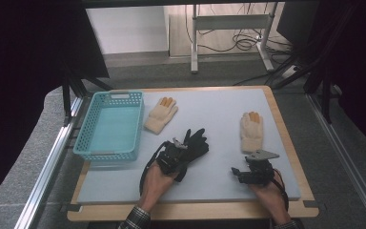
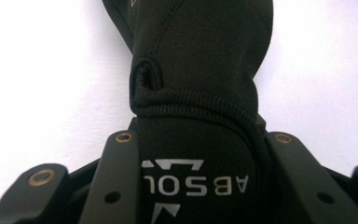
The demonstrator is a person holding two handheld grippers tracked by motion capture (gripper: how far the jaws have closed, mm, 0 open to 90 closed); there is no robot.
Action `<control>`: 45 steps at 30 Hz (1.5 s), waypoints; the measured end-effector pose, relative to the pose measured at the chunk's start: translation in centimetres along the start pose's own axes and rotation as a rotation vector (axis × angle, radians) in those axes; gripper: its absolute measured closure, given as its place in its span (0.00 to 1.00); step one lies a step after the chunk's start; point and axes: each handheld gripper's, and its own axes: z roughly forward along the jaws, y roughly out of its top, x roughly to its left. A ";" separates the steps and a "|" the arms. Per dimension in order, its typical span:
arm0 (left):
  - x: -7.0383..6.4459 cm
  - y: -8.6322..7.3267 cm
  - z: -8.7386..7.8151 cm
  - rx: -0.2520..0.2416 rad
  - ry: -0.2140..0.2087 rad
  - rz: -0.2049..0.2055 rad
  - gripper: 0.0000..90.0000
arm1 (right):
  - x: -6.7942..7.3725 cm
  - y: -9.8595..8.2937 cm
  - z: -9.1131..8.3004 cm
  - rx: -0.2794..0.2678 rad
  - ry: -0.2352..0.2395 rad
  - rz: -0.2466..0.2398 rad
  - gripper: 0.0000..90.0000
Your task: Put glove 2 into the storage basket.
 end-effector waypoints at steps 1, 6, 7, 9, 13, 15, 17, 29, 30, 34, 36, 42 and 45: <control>0.3 0.2 -0.5 -0.006 0.005 -0.001 0.71 | 0.0 0.0 0.0 0.000 0.000 0.001 0.28; 1.4 0.9 -1.7 -0.021 0.011 -0.016 0.71 | 0.0 0.0 0.0 0.000 0.000 0.001 0.28; 1.8 1.2 -2.1 -0.029 0.010 -0.026 0.71 | 0.0 0.0 0.0 -0.001 0.000 0.000 0.28; 2.7 1.8 -3.1 -0.047 0.009 -0.045 0.71 | 0.0 0.0 0.0 -0.001 0.000 0.000 0.28; 3.7 2.3 -4.1 -0.056 0.019 -0.061 0.71 | 0.0 0.0 0.0 0.000 0.001 0.000 0.28; 4.7 2.9 -4.9 -0.066 0.028 -0.080 0.70 | 0.0 0.0 0.0 0.000 0.001 -0.001 0.28; 5.4 3.2 -5.5 -0.069 0.043 -0.087 0.70 | 0.0 0.0 0.0 0.000 0.001 0.000 0.28; 10.5 3.9 -9.1 -0.088 0.138 -0.157 0.70 | 0.0 0.0 0.0 0.000 0.002 0.000 0.28; 10.5 3.9 -9.1 -0.088 0.138 -0.157 0.70 | 0.0 0.0 0.0 0.000 0.002 -0.001 0.28; 12.3 3.6 -10.0 -0.087 0.178 -0.188 0.70 | 0.0 0.0 0.0 0.000 0.001 -0.003 0.28; 13.5 3.3 -10.4 -0.087 0.201 -0.215 0.70 | 0.0 0.0 0.0 -0.001 0.002 -0.002 0.28; 17.1 2.0 -11.6 -0.073 0.253 -0.289 0.70 | 0.0 0.0 0.0 0.000 0.002 -0.001 0.28; 19.1 1.1 -12.2 -0.061 0.276 -0.330 0.69 | 0.0 0.0 0.0 0.000 0.002 -0.001 0.28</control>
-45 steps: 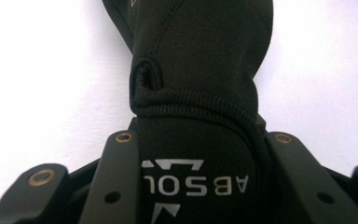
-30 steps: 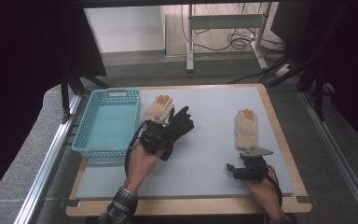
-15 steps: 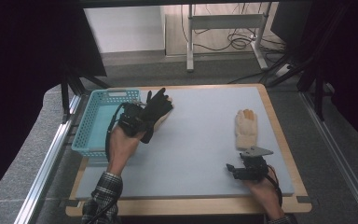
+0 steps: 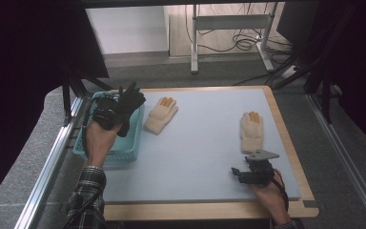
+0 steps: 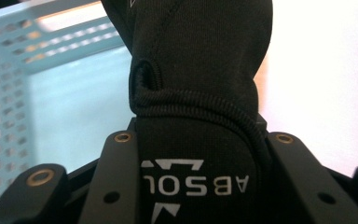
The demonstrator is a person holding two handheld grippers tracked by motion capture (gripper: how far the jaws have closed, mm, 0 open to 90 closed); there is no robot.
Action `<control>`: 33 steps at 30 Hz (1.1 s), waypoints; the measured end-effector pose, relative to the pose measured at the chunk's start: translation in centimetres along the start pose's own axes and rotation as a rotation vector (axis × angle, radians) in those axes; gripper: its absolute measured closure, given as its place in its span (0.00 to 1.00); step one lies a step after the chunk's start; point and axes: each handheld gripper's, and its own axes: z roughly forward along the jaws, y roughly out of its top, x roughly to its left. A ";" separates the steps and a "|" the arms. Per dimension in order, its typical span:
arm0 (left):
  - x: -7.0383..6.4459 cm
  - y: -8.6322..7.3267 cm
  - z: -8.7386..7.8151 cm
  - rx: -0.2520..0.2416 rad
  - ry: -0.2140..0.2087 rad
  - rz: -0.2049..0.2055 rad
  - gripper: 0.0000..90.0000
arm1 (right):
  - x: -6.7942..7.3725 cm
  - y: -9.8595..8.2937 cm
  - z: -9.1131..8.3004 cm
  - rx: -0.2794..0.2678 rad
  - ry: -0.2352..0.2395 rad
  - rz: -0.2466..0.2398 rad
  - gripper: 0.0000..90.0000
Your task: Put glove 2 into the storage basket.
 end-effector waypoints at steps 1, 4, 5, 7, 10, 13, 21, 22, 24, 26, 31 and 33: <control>0.5 -0.1 0.1 0.003 0.006 -0.011 0.69 | 0.0 0.0 0.0 0.000 0.000 0.000 0.28; 2.3 -0.4 0.5 0.032 0.033 -0.040 0.69 | 0.0 0.0 0.0 0.000 0.000 0.000 0.28; 2.9 -0.5 0.8 0.046 0.042 -0.052 0.69 | 0.0 0.0 0.0 0.000 0.000 0.000 0.28; 3.9 -0.8 1.4 0.074 0.058 -0.070 0.69 | 0.0 0.0 0.0 -0.001 0.001 -0.001 0.28; 5.1 -1.3 2.6 0.117 0.071 -0.099 0.69 | 0.0 0.0 0.0 -0.001 0.001 0.000 0.28; 6.4 -1.8 4.1 0.182 0.102 -0.120 0.68 | 0.0 0.0 0.0 0.000 0.000 -0.002 0.28; 8.3 -2.2 6.4 0.278 0.143 -0.158 0.67 | 0.0 0.0 0.0 -0.001 0.001 0.000 0.28; 8.5 -2.2 6.6 0.284 0.143 -0.164 0.67 | 0.0 0.0 0.0 0.000 0.000 -0.002 0.28; 8.6 -2.0 7.0 0.304 0.153 -0.158 0.66 | 0.0 0.0 0.0 0.000 0.000 -0.002 0.28; 8.6 -1.8 7.4 0.312 0.161 -0.149 0.65 | 0.0 0.0 0.0 -0.001 0.001 -0.001 0.28; 8.5 -1.8 8.3 0.347 0.213 -0.091 0.51 | 0.0 0.0 0.0 0.000 0.001 -0.001 0.28; 8.6 -2.1 8.6 0.362 0.184 -0.091 0.40 | 0.0 0.0 0.0 0.000 0.001 -0.001 0.28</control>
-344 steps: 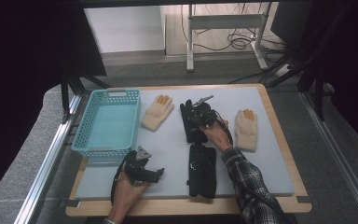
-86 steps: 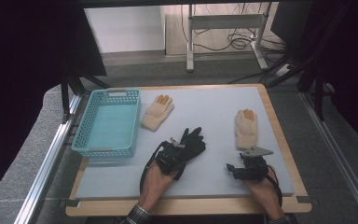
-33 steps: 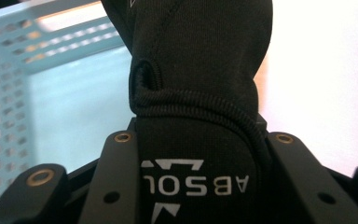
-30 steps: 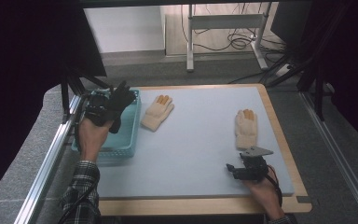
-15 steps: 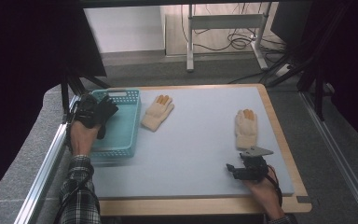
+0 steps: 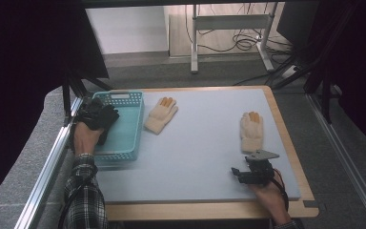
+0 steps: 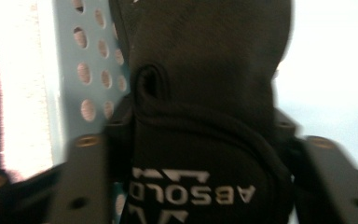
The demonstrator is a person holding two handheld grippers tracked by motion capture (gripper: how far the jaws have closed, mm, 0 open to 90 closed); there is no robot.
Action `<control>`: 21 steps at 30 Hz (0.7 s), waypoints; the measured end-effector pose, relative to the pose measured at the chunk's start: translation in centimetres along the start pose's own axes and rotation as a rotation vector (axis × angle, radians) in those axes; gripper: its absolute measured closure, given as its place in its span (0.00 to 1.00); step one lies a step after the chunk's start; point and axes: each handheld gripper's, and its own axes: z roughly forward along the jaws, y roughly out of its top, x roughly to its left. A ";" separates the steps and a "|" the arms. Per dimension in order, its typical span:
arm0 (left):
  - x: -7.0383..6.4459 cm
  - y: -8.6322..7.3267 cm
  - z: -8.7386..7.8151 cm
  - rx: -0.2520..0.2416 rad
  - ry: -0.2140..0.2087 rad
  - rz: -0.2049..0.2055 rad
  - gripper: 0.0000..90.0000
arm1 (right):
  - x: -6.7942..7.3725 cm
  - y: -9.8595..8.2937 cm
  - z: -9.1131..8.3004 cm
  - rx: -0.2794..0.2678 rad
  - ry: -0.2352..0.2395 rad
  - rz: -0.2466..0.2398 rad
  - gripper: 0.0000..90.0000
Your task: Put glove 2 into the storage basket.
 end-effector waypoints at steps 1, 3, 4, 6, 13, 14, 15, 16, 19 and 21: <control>0.0 -0.1 0.2 0.005 -0.029 0.000 0.35 | 0.0 0.0 0.0 0.000 0.000 0.000 0.28; -0.2 -0.2 0.2 0.007 -0.045 0.011 0.26 | 0.0 0.0 0.0 0.000 0.000 0.000 0.28; -0.3 -0.2 0.2 0.011 -0.057 0.011 0.21 | 0.0 0.0 0.0 0.000 0.000 0.000 0.28; -0.5 -0.2 0.1 0.013 -0.070 0.011 0.13 | 0.0 0.0 0.0 0.000 0.000 0.000 0.28; 0.0 -0.7 -1.5 -0.075 -0.182 -0.033 0.07 | 0.0 0.0 0.0 0.000 0.000 -0.001 0.28; 0.1 -0.9 -1.8 -0.091 -0.194 -0.036 0.07 | 0.0 0.0 0.0 0.000 0.000 0.000 0.28; 0.1 -1.0 -2.1 -0.104 -0.201 -0.033 0.08 | 0.0 0.0 0.0 0.001 0.000 -0.001 0.28; 0.0 -1.1 -2.4 -0.120 -0.207 -0.032 0.09 | 0.0 0.0 0.0 -0.001 0.000 0.000 0.28; -0.3 -1.5 -3.4 -0.173 -0.215 -0.035 0.18 | 0.0 0.0 0.0 -0.001 -0.001 0.000 0.28; -0.6 -1.9 -4.1 -0.214 -0.230 -0.027 0.25 | 0.0 0.0 0.0 -0.001 0.000 0.000 0.28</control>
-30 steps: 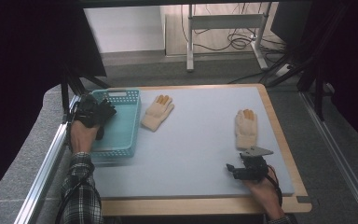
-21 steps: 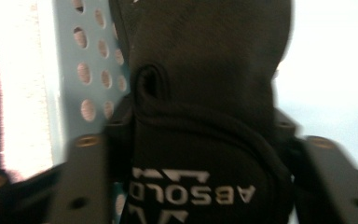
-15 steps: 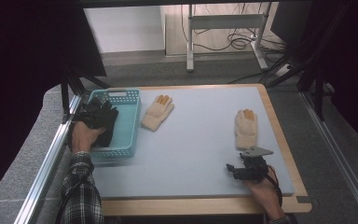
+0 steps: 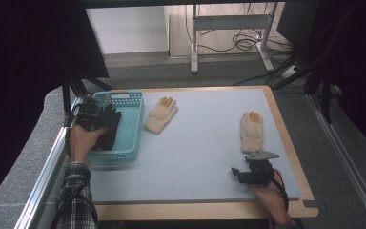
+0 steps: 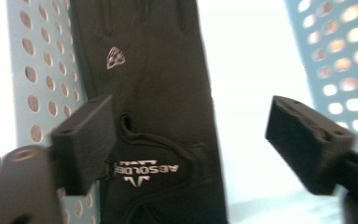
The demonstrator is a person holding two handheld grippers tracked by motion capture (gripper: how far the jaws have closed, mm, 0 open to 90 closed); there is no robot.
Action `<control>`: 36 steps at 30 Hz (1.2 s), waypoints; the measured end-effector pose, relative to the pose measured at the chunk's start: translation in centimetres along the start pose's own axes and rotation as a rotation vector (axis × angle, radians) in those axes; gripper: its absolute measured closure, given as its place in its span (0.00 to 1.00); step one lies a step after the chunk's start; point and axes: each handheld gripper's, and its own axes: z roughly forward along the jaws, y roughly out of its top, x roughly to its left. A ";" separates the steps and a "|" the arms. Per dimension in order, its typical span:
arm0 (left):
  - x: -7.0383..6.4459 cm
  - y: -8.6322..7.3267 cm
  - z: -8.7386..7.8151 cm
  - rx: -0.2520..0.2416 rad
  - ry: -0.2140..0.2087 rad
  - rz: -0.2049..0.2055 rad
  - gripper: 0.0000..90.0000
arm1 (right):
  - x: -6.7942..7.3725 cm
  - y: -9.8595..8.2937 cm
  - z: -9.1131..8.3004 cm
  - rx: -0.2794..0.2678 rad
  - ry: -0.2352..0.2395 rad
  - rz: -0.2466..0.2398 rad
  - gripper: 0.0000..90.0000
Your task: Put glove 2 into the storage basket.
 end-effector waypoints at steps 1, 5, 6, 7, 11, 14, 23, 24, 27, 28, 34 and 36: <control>-0.3 -0.2 -0.2 -0.017 -0.014 0.008 0.29 | 0.0 0.0 0.0 0.000 -0.001 0.000 0.28; -1.4 -0.8 -1.0 -0.062 -0.083 0.060 0.48 | 0.0 0.0 0.0 0.001 -0.001 -0.001 0.28; -1.9 -0.9 -1.2 -0.072 -0.100 0.073 0.50 | 0.0 0.0 0.0 0.001 -0.001 0.000 0.28; -2.3 -0.9 -1.3 -0.079 -0.118 0.093 0.53 | 0.0 0.0 0.0 0.001 -0.002 -0.001 0.28; -4.5 -0.8 -1.8 -0.092 -0.150 0.159 0.61 | 0.0 0.0 0.0 0.001 -0.001 0.001 0.28; -6.3 -0.3 -2.1 -0.109 -0.196 0.194 0.64 | 0.0 0.0 0.0 0.001 -0.001 0.000 0.28; -12.9 1.7 -0.5 -0.088 -0.247 0.298 0.69 | 0.0 0.0 0.0 0.001 -0.001 0.001 0.28; -13.4 1.8 -0.2 -0.084 -0.246 0.306 0.70 | 0.0 0.0 0.0 0.001 0.001 0.001 0.27; -15.1 2.4 1.1 -0.067 -0.234 0.322 0.72 | 0.0 0.0 0.0 0.002 0.000 0.000 0.27; -15.6 2.6 1.6 -0.064 -0.232 0.322 0.73 | 0.0 0.0 0.0 0.002 0.001 0.000 0.27; -18.2 3.2 4.2 -0.063 -0.210 0.283 0.77 | 0.0 0.0 0.0 0.002 0.003 0.000 0.27; -18.7 3.4 5.1 -0.058 -0.170 0.270 0.77 | 0.0 0.0 0.0 0.002 0.003 0.000 0.27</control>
